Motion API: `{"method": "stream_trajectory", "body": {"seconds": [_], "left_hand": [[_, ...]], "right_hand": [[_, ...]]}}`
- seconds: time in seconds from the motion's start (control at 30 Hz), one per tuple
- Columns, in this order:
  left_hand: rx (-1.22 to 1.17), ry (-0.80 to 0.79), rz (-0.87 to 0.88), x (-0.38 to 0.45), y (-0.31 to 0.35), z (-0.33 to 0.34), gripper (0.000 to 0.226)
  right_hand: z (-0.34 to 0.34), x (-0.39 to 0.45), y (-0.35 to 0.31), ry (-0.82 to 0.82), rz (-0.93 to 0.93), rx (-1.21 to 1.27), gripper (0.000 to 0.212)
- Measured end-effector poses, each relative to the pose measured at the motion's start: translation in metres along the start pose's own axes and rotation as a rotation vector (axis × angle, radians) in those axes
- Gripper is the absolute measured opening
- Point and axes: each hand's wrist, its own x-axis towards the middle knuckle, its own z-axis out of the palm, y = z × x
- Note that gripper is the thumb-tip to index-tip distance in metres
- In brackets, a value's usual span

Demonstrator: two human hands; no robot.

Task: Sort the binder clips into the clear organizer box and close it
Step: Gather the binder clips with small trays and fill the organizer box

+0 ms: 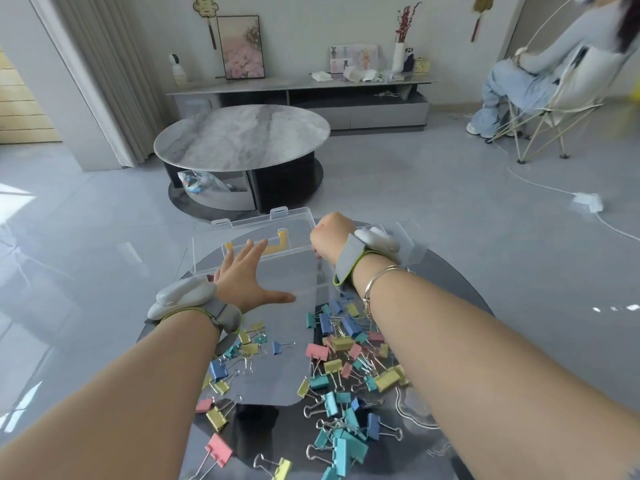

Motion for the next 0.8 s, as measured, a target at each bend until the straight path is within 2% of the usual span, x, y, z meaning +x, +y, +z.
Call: {"method": "stream_trajectory", "body": {"seconds": [0.13,0.27,0.4,0.5,0.67,0.8], "left_hand": [[0.025,-0.004,0.037,0.011,0.031,0.017,0.114],[0.065,0.012,0.056,0.021,0.047,0.034,0.111],[0.102,-0.005,0.041,0.021,0.045,0.044,0.109],[0.111,-0.002,0.043,0.020,0.044,0.047,0.108],[0.110,-0.002,0.043,0.011,0.047,0.040,0.108],[0.086,-0.007,0.046,-0.005,0.055,0.033,0.106]], "right_hand": [[-0.038,0.007,0.037,0.078,-0.009,-0.186,0.013],[-0.047,0.014,0.072,-0.032,-0.028,-0.289,0.020],[-0.039,0.011,0.091,-0.091,-0.025,-0.267,0.028],[-0.031,0.008,0.091,-0.112,-0.037,-0.289,0.013],[-0.031,0.005,0.077,-0.066,-0.041,-0.282,0.028],[-0.041,-0.001,0.064,-0.010,-0.041,-0.276,0.029]]}}
